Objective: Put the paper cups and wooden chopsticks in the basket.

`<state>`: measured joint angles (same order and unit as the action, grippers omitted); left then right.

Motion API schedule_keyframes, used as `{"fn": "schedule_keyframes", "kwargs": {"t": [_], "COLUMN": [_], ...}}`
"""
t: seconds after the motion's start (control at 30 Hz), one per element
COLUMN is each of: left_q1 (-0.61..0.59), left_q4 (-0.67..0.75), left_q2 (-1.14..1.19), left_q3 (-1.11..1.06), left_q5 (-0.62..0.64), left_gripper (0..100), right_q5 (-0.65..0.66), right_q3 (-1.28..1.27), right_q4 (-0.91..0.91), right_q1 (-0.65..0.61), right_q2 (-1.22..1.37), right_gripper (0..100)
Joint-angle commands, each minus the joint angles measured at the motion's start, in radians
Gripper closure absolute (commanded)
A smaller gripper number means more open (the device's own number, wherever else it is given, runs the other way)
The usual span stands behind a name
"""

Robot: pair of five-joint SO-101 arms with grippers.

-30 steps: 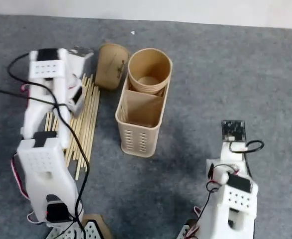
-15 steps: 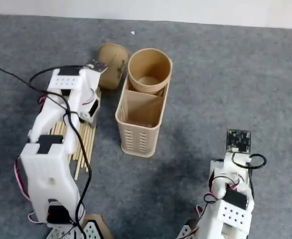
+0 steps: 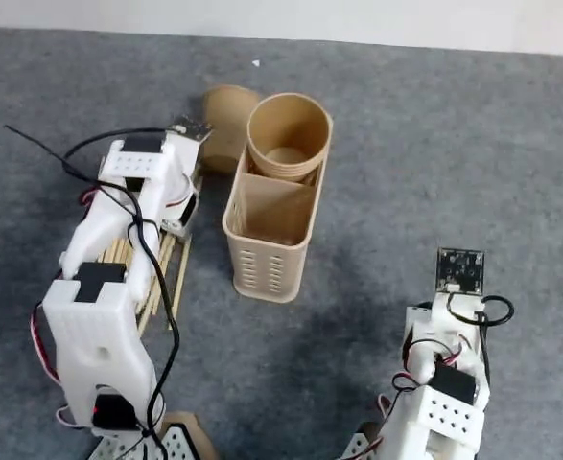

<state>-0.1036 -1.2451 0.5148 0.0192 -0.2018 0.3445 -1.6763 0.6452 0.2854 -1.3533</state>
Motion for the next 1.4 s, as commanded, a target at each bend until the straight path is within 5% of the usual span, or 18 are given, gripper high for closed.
{"fn": "schedule_keyframes", "kwargs": {"t": [0.0, 0.2, 0.63, 0.87, 1.07, 1.37], "left_q1": [-0.015, 0.005, -0.027, -0.008, -0.001, 0.09], "left_q4": [0.121, 0.315, 0.348, 0.589, 0.457, 0.454], "left_q2": [-0.102, -0.392, -0.723, -0.958, -0.865, -0.587], "left_q3": [-0.105, -0.432, -0.661, -0.92, -0.759, -0.618], "left_q5": [0.017, 0.017, 0.015, -0.043, -0.04, 0.008], "left_gripper": [85, 85, 85, 85, 85, 84], "right_q5": [0.006, 0.006, 0.006, 0.006, 0.005, 0.006], "right_q3": [-0.025, -0.025, -0.027, -0.027, -0.027, -0.028], "right_q4": [-0.015, -0.015, -0.015, -0.015, -0.016, -0.016], "right_q1": [0.01, 0.01, 0.01, 0.01, 0.01, 0.01], "right_q2": [-0.013, -0.013, -0.013, -0.013, -0.013, -0.013], "right_gripper": [73.8, 73.8, 73.8, 73.8, 73.8, 73.8]}}
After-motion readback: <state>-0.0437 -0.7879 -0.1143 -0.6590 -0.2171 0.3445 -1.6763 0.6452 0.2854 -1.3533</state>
